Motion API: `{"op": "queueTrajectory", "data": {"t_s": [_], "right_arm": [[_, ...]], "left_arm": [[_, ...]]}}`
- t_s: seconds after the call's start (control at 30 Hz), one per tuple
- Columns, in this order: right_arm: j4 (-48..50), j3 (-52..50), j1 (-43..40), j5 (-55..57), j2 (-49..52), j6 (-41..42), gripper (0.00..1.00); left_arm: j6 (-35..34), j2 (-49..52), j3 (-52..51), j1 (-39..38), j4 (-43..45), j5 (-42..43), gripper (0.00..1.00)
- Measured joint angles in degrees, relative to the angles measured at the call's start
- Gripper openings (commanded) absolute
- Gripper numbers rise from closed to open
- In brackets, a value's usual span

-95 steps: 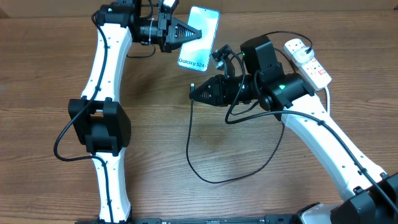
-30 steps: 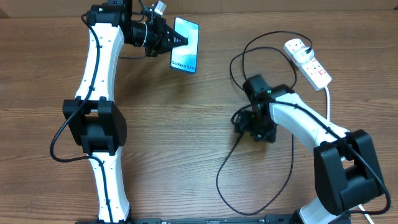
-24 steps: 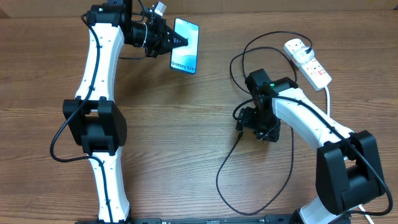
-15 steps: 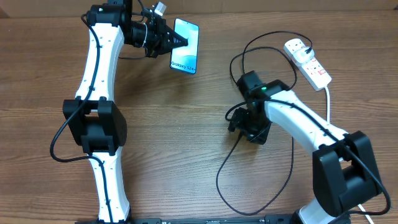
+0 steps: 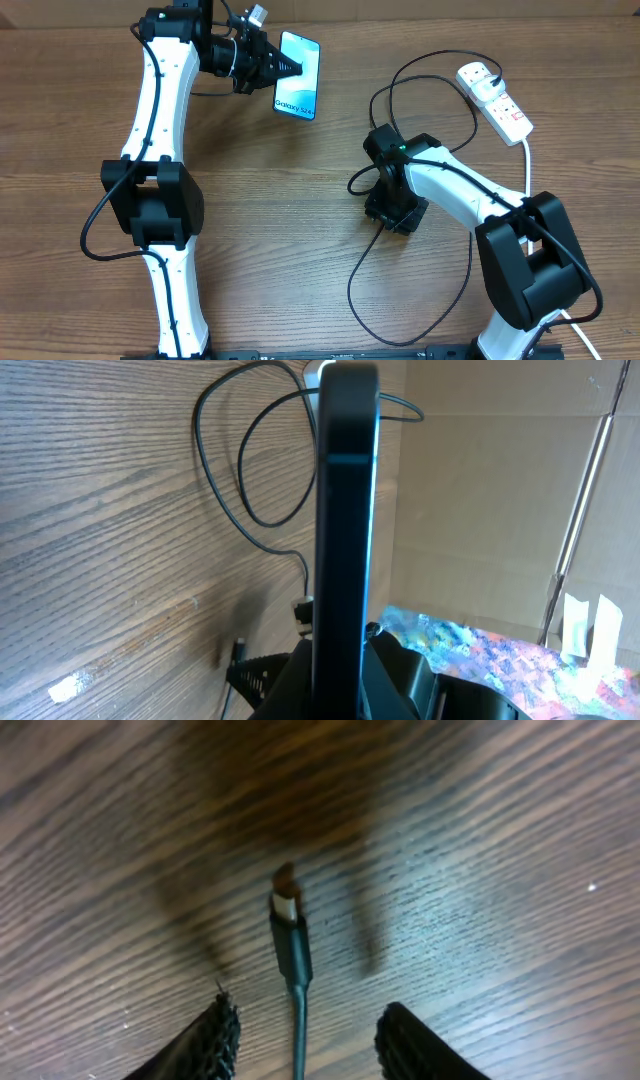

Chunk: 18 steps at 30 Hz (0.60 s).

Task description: Plug charger to phone and switch on socket

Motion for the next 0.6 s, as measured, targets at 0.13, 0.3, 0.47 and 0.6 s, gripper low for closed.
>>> {"op": "queueTrajectory", "data": {"t_s": [0.13, 0.3, 0.47, 0.6], "right_arm": [[0.04, -0.02, 0.0, 0.09, 0.61, 0.39, 0.37], [0.07, 0.11, -0.04, -0.46, 2.47, 0.46, 0.32], [0.31, 0.09, -0.04, -0.76, 2.47, 0.5, 0.23], [0.31, 0.09, -0.04, -0.87, 2.51, 0.59, 0.15]], "left_arm": [[0.0, 0.0, 0.0, 0.0, 0.0, 0.0, 0.04], [0.0, 0.0, 0.0, 0.0, 0.02, 0.0, 0.04], [0.0, 0.0, 0.0, 0.0, -0.02, -0.02, 0.04], [0.02, 0.0, 0.0, 0.0, 0.0, -0.04, 0.04]]}}
